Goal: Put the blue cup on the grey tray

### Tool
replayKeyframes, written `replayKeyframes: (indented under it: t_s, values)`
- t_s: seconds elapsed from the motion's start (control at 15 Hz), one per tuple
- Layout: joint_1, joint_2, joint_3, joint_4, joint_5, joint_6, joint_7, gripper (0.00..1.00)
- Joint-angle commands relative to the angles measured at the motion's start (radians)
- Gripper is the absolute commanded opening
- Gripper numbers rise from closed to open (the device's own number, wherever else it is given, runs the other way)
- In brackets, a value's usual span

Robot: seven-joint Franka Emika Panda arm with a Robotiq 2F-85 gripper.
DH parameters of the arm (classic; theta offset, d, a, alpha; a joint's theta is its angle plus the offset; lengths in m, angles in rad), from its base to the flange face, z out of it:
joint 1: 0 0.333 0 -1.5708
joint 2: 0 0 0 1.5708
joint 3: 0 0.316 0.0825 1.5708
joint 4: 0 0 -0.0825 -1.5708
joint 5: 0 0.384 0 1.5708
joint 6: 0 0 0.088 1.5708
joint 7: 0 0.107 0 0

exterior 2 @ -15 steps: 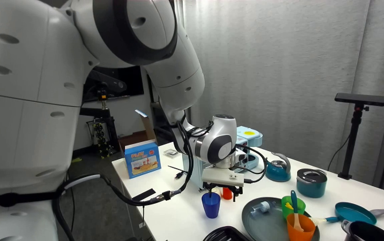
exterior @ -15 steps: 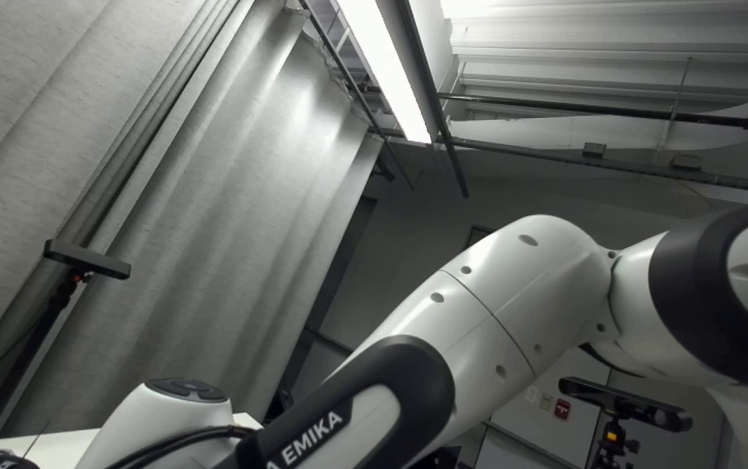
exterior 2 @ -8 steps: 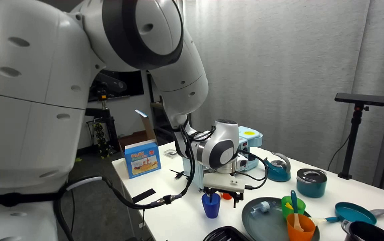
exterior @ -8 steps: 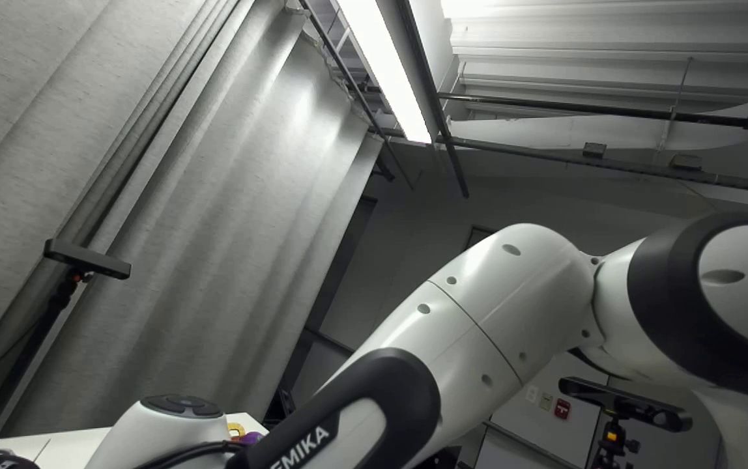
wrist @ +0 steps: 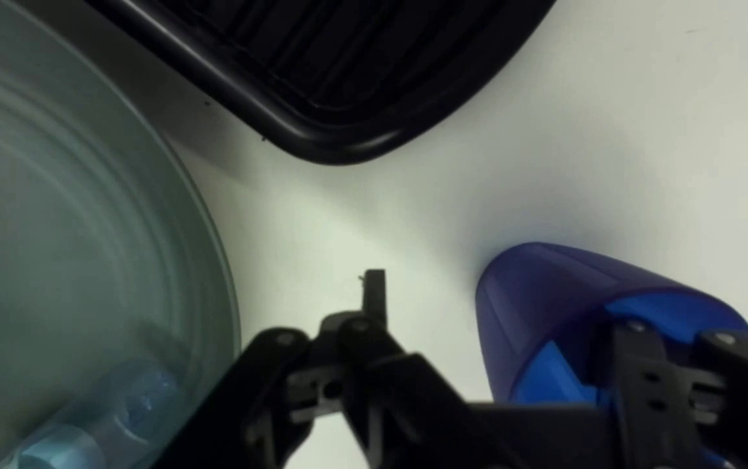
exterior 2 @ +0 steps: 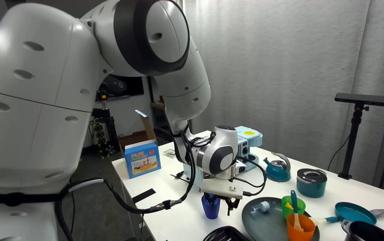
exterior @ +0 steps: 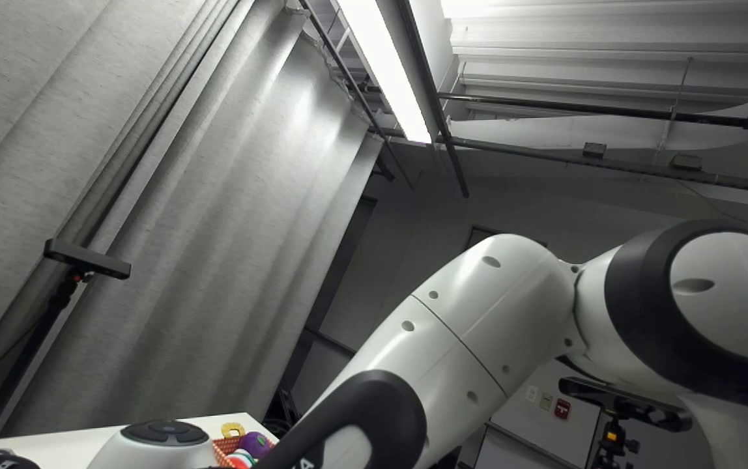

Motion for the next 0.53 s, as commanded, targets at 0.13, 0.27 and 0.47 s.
replayKeyframes:
  t_s: [0.13, 0.27, 0.47]
  values:
    - [0.004, 0.005, -0.004, 0.001, -0.034, 0.027, 0.059, 0.18]
    - [0.007, -0.008, -0.002, -0.009, -0.035, 0.027, 0.068, 0.03]
    - [0.013, -0.042, 0.001, -0.031, -0.036, 0.02, 0.08, 0.0]
